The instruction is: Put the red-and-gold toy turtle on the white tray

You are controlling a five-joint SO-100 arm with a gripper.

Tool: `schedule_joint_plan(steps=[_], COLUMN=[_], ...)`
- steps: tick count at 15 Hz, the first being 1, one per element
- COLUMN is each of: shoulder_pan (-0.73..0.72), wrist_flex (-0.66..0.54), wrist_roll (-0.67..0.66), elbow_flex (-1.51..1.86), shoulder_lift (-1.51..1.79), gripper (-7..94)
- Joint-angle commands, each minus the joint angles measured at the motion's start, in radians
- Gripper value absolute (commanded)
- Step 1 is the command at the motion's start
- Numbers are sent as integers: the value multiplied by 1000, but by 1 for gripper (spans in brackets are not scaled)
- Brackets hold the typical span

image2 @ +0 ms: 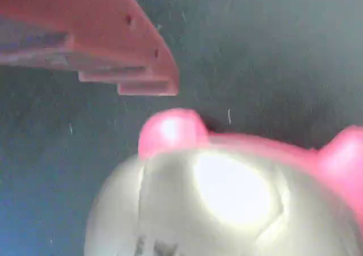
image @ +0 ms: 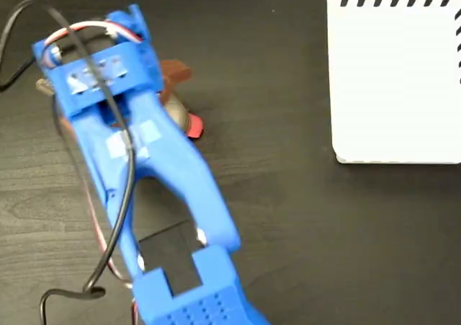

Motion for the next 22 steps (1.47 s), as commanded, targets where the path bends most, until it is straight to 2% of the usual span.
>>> schedule_joint_plan(steps=[1, 6, 15, 18, 22], shoulder_pan=[-15, -17, -12, -6, 11], wrist_flex=[0, -74, -121, -133, -141], wrist_roll=[21, 40, 44, 41, 41], elbow_flex=[-35, 14, 44, 64, 64], shoulder_lift=[31, 21, -20, -20, -20], gripper=[74, 72, 71, 65, 40])
